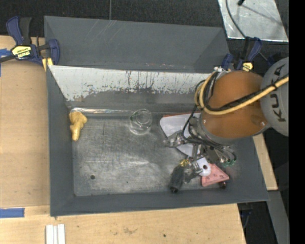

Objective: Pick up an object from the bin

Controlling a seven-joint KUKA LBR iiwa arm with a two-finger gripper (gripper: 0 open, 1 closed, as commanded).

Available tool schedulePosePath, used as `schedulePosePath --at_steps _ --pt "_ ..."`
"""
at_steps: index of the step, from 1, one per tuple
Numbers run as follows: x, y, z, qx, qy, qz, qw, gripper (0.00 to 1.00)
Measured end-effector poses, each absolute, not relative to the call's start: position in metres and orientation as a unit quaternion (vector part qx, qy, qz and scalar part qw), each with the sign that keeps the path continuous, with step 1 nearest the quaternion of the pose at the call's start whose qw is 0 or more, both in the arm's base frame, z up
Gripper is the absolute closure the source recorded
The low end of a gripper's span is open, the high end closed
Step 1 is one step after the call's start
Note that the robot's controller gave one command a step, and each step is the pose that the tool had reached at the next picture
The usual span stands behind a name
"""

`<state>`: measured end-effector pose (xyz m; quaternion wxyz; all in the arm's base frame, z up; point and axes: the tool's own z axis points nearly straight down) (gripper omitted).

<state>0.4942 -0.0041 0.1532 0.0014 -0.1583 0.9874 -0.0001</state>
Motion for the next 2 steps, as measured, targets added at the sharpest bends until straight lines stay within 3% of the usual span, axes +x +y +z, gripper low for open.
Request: schedulePosePath --at_steps 1,2 --pt "0.485 -0.009 0.134 -0.212 0.977 0.000 0.001 0.00" --pt "0.485 -0.026 0.087 -0.256 0.967 -0.001 0.003 0.00"
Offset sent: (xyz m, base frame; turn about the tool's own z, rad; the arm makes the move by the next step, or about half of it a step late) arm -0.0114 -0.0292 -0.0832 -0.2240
